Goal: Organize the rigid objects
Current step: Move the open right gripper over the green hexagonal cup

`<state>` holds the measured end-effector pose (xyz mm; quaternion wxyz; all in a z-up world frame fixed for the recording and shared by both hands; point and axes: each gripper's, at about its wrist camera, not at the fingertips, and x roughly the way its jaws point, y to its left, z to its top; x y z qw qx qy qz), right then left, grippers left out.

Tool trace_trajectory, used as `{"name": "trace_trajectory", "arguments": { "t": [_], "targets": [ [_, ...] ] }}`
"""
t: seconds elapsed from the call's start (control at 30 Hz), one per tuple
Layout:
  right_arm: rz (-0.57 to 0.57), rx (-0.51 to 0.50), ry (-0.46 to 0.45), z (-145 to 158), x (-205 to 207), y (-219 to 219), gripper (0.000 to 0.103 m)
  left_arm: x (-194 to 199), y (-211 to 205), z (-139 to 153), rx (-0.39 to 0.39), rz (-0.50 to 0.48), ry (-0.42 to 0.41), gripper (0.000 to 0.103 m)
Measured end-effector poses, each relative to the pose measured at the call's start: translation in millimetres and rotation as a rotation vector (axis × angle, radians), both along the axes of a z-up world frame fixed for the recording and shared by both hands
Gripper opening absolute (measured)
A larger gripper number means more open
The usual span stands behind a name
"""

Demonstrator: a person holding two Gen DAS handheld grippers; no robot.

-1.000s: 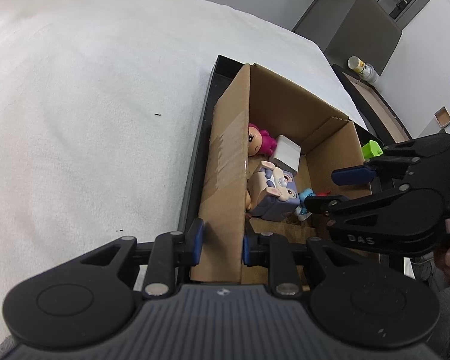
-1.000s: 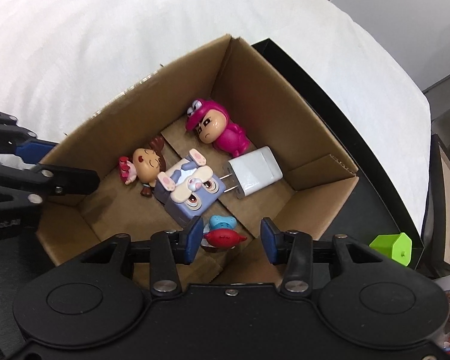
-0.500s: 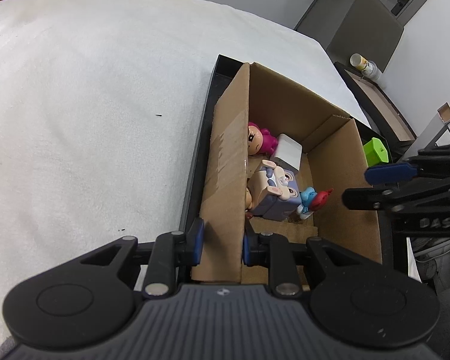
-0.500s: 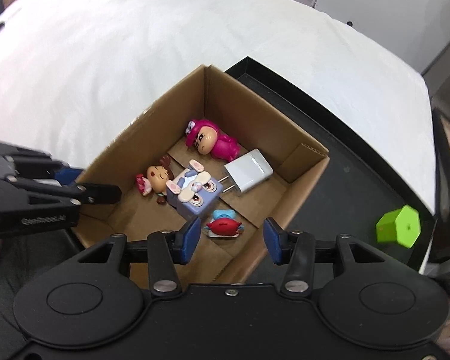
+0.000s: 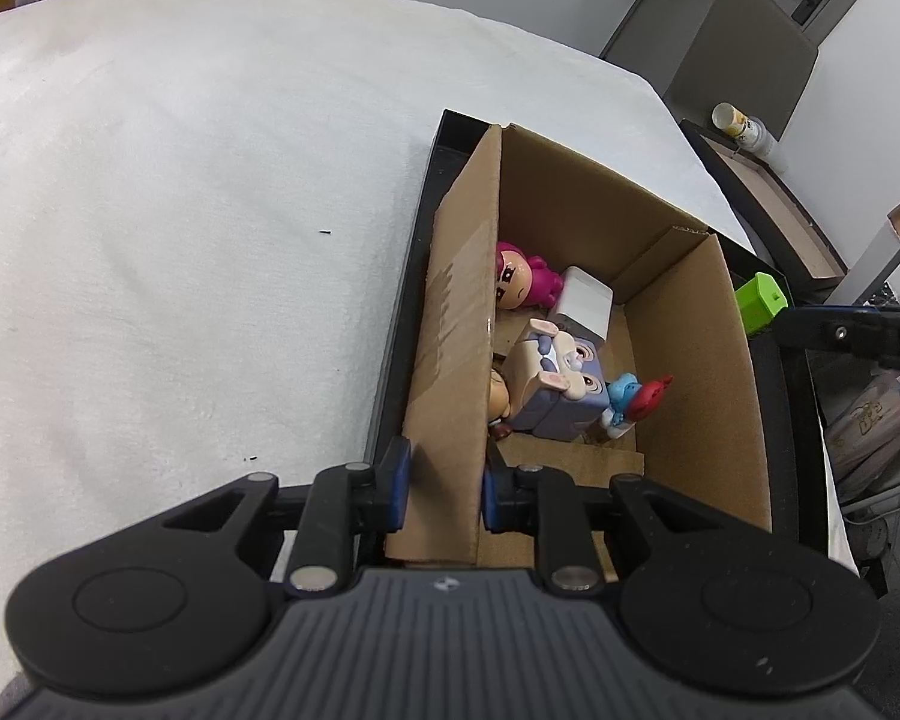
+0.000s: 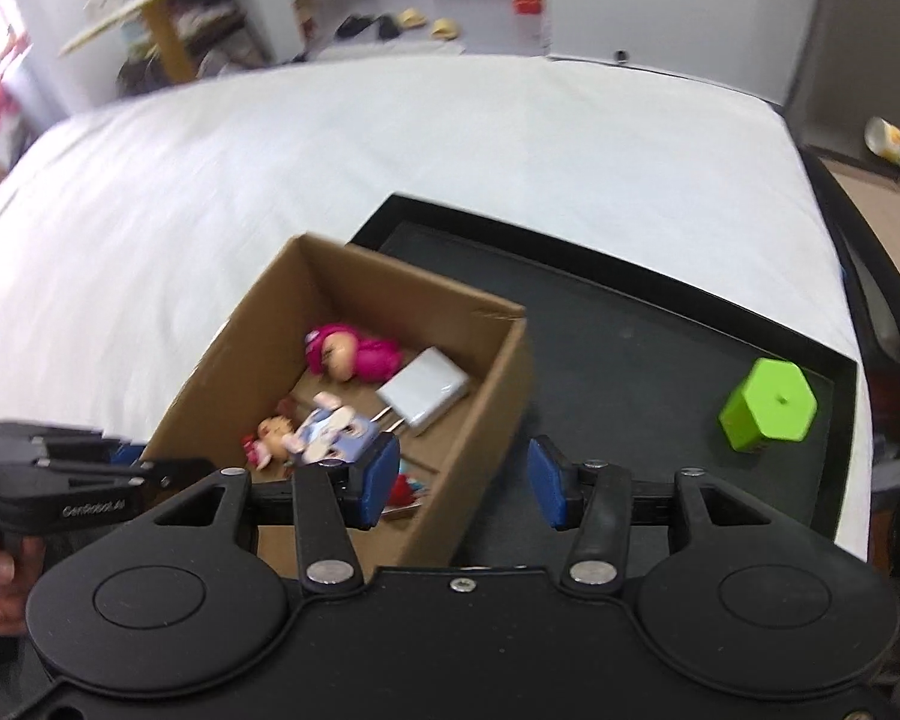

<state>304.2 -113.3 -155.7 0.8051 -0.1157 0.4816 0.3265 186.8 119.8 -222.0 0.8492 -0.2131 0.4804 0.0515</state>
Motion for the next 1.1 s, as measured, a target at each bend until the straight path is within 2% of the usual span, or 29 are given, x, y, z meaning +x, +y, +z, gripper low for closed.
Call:
{"name": "trace_trajectory", "arguments": {
  "t": [0.17, 0.3, 0.43, 0.57, 0.7, 0.9, 1.1],
  "targets": [
    [-0.076, 0.063, -0.012, -5.6, 8.3, -30.8, 0.06, 0.9, -3.0, 1.1, 0.012, 0.003, 0.004, 0.022],
    [-0.12, 0.106, -0.008, -15.3, 11.8, -50.4, 0.063, 0.9, -5.1, 2.0, 0.024, 0.002, 0.006, 0.021],
    [-0.181, 0.13, -0.021, -24.1, 16.5, -67.8, 0.074, 3.0, -7.3, 1.5, 0.041, 0.0, 0.019, 0.021],
    [-0.254, 0.15, -0.071, -32.1, 18.2, -83.9, 0.086, 3.7, -8.9, 2.0, 0.052, -0.002, 0.027, 0.02],
    [-0.334, 0.125, -0.094, -44.3, 20.2, -94.8, 0.087, 4.2, -9.3, 2.0, 0.053, 0.002, 0.028, 0.02],
    [-0.403, 0.121, -0.138, -47.2, 28.5, -101.7, 0.092, 6.4, -9.5, 1.5, 0.06, 0.008, 0.037, 0.02],
    [-0.492, 0.102, -0.132, -61.3, 45.9, -108.8, 0.092, 10.3, -10.8, -0.6, 0.073, 0.015, 0.05, 0.019]
  ]
}}
